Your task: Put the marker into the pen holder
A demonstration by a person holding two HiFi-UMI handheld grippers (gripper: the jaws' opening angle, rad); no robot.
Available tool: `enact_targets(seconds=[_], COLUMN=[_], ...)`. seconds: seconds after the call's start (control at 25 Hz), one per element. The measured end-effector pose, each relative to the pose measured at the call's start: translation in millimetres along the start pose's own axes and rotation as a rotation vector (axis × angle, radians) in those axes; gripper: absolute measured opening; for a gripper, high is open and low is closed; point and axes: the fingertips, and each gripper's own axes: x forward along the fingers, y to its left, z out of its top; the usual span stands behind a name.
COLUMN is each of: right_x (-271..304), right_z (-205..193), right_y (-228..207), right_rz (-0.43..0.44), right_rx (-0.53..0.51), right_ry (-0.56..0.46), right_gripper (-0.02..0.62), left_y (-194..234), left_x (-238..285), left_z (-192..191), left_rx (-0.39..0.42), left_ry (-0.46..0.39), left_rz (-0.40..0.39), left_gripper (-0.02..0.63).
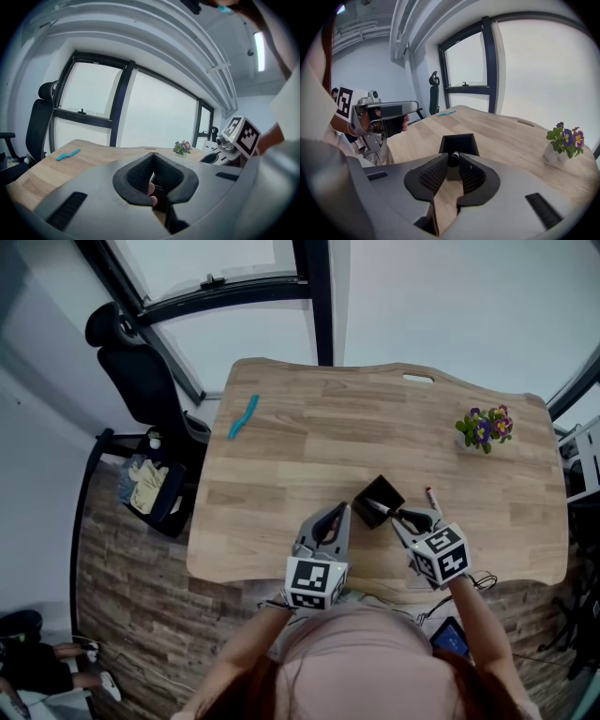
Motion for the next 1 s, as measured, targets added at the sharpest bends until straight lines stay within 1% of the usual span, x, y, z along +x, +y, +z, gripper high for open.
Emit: enact_targets(seconds=[0.56, 0.92, 1.0], right_x=[18.3, 22.8, 23.7], right_z=[-0.8, -1.1, -2.8], right_y=[-0.6, 0.7, 1.7], right_rz=[-0.008, -0.021, -0.023], right_rx=[0.022, 0.044, 0.048], right_ry=[0.009, 0.006, 0.008], right_gripper=[0.064, 0.066, 0.076], left_y=[1.8, 1.9, 1.5], left_x=[3.4, 2.9, 2.7], left_z=[0.7, 0.3, -0.8], left_rx=[-0.006, 0.000, 0.004], left_ry=[0.010, 0.020, 0.021], left_rz=[-0.014, -0.038, -0.046], left_gripper=[0.002, 0.002, 0.002])
